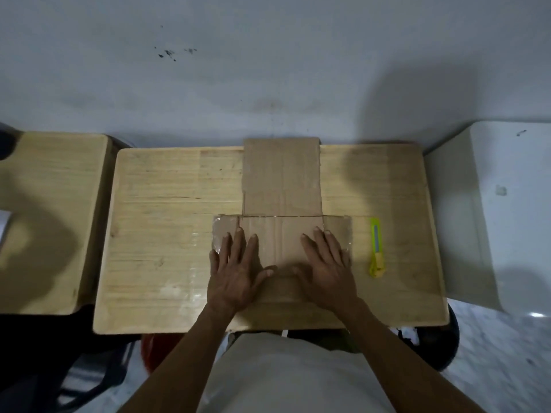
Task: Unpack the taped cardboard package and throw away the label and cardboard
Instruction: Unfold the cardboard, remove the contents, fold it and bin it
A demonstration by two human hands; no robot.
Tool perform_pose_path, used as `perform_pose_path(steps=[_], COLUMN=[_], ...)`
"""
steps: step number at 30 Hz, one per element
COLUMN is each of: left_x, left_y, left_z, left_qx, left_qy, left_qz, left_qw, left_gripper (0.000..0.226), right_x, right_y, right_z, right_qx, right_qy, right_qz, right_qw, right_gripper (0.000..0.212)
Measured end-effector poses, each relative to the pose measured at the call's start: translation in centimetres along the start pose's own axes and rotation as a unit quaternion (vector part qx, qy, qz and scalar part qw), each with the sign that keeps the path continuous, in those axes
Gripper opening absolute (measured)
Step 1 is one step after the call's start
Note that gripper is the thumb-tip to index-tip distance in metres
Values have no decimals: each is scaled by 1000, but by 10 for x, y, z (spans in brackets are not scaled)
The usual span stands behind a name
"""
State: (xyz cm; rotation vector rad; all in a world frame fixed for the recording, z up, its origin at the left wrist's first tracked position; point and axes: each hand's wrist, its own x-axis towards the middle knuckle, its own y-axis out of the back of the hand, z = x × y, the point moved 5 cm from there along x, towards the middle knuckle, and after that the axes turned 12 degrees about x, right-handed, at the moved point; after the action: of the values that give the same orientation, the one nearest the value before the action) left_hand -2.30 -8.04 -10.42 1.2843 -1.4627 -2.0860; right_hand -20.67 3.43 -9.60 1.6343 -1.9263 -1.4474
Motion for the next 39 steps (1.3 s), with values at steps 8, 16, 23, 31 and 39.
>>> perform_pose_path(steps=[8,16,23,31,39], left_x=[-29,-38,-38,-40,-40], left_y=[-23,-33,-22,-3,4], left_z=[-9,-6,-13,-16,-21], left_qx=[34,52,-95,-259,-359], left_qy=[5,3,105,207,252], left_qz=[-13,-30,29,53,96], left_qw=[999,998,989,942,894], left_gripper=[96,90,127,143,131], right_x=[-44,-53,-53,-49,-44], right_y=[-32,-40,-21,-1,17], right_z=[20,32,21,35,32], right_qx=[-51,-32,66,421,543], right_qy=[-9,2,-14,-229,-197], right_qz=[1,-3,67,237,296], right_qw=[999,999,995,845,761], right_gripper=[74,73,73,72,55])
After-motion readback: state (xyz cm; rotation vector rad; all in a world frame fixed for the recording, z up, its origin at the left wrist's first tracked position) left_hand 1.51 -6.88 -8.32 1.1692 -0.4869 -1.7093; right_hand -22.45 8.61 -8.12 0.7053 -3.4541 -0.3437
